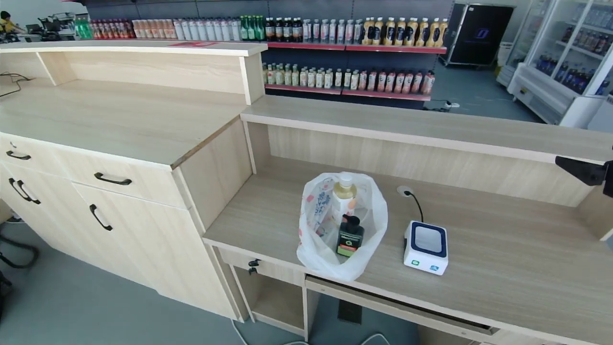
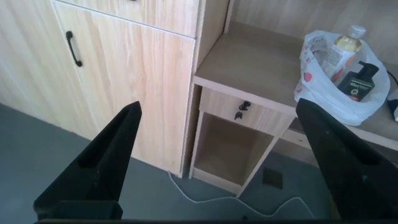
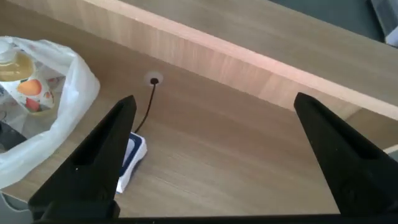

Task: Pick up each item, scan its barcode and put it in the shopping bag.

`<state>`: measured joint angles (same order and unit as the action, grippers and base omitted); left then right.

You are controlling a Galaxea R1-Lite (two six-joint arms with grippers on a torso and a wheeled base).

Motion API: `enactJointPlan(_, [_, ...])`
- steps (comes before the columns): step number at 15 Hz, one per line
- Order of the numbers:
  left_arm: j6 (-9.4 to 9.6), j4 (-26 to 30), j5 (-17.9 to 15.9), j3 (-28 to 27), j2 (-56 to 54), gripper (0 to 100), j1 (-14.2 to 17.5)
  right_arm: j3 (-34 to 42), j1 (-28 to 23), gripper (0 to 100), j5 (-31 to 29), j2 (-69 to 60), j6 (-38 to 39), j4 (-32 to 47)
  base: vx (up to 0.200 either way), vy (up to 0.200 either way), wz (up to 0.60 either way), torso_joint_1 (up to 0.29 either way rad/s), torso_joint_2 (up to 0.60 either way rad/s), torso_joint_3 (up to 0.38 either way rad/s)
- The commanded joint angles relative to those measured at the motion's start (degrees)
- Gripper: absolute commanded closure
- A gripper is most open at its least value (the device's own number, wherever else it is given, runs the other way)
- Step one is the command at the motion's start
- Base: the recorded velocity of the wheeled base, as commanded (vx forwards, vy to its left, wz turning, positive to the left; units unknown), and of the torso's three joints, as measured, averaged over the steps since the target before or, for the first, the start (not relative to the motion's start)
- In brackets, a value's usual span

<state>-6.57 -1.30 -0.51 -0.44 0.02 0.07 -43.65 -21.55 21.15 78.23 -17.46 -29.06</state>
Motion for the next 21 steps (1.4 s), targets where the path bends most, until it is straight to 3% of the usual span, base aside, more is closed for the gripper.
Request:
enactJointPlan(1, [-0.02, 0.0, 0.0, 0.0, 0.0, 0, 0.0, 1.3, 0.2, 0, -1.1, -5.0, 1.3, 2.3, 0.000, 0.000, -0.60, 0.002, 0.00, 0.002])
enactJointPlan(4, [-0.02, 0.0, 0.1, 0.0, 0.0, 0, 0.0, 5.3, 1.3, 0, -3.4, -10.4, 1.9, 3.7, 0.000, 0.000, -0.60, 0.002, 0.01, 0.001])
enactJointPlan(9, [-0.02, 0.0, 0.0, 0.0, 0.0, 0, 0.0, 17.6, 4.9, 0, -4.5, -24.9, 11.8, 0.2, 0.000, 0.000, 0.00, 0.000, 0.00, 0.000])
enactJointPlan(11, [-0.02, 0.0, 0.0, 0.0, 0.0, 0, 0.0, 30.0, 10.8, 0, -15.7, -35.2, 12.4, 0.7, 0.000, 0.000, 0.00, 0.000, 0.00, 0.000])
enactJointPlan(14, [-0.02, 0.0, 0.0, 0.0, 0.0, 0, 0.0, 43.7, 19.0, 0, -22.3, -51.0, 15.4, 1.6, 0.000, 0.000, 0.00, 0.000, 0.00, 0.000])
enactJointPlan(15, [-0.02, 0.0, 0.0, 0.0, 0.0, 0, 0.0, 43.7, 19.9, 0, -22.4, -53.2, 15.6, 3.0, 0.000, 0.000, 0.00, 0.000, 0.00, 0.000])
enactJointPlan(16, [-0.02, 0.0, 0.0, 0.0, 0.0, 0, 0.0, 43.7, 22.2, 0, -22.6, -58.8, 16.1, 10.3, 0.000, 0.000, 0.00, 0.000, 0.00, 0.000])
enactJointPlan(19, [-0.02, 0.0, 0.0, 0.0, 0.0, 0, 0.0, 43.7, 22.5, 0, -22.2, -70.6, 17.6, 22.6, 0.000, 0.000, 0.00, 0.000, 0.00, 0.000])
enactJointPlan(21, [-0.02, 0.0, 0.0, 0.0, 0.0, 0, 0.0, 43.7, 22.5, 0, -20.4, -75.8, 19.8, 26.1, 0.000, 0.000, 0.00, 0.000, 0.00, 0.000])
